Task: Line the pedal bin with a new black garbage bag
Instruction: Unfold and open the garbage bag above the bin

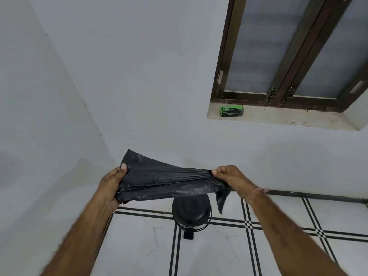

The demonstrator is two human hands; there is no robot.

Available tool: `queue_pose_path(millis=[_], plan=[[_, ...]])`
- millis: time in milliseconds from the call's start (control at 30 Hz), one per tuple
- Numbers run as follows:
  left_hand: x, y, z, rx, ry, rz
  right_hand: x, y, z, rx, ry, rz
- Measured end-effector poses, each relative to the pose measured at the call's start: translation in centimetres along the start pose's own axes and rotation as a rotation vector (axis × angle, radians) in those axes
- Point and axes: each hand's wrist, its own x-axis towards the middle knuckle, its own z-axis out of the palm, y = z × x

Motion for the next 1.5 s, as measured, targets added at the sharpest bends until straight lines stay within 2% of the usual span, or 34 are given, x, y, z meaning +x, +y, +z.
queue_pose_path(millis=[100,267,333,467,533,600,667,833,900,1033,1167,1333,1433,1500], plan=[[-0.1,0.4,-0.6,-0.007,0.010,0.030,0.0,0.6,-0.6,0.003,0.085,0.002],[-0.2,0.6,-0.6,-0.006,0.002,0.070,0.1,1.2,-1.7,-0.076,0.250,-0.134],[-0.3,0.6,-0.3,-0.006,-0.002,0.080,0.5,2.1,-2.3,-0.153,0.300,-0.102],[-0.6,-0.1,0.8,0.023,0.001,0.099,1.9,5.4,-3.6,-0.384,0.672,0.070],[-0.6,-0.4,1.5,0.040,0.001,0.108,2.2,4.9,-2.5,-0.435,0.748,0.039],[-0.7,-1.0,2.4,0.057,-0.020,0.100,1.8,2.7,-0.1,-0.386,0.703,-0.108],[-1.0,-1.6,3.3,0.065,-0.057,0.089,0.6,0.3,3.0,-0.177,0.573,-0.198],[-2.3,-3.0,6.2,0.064,-0.120,0.050,-3.5,-3.0,10.5,0.226,0.033,-0.153],[-3.1,-3.7,7.2,0.062,-0.147,0.010,-4.5,-3.5,12.5,0.353,-0.076,-0.144],[-4.4,-4.7,8.2,0.070,-0.190,-0.040,-5.3,-3.4,14.1,0.478,-0.035,-0.107],[-4.7,-5.6,8.1,0.087,-0.221,-0.064,-5.2,-2.9,13.6,0.464,0.087,-0.112],[-4.5,-6.4,8.0,0.066,-0.247,-0.124,-5.8,-3.4,13.6,0.455,0.060,-0.096],[-4.3,-6.6,7.5,0.007,-0.254,-0.123,-5.6,-3.4,12.7,0.504,0.084,-0.012],[-3.8,-6.7,7.1,-0.064,-0.255,-0.128,-5.3,-3.2,11.7,0.595,0.097,0.113]])
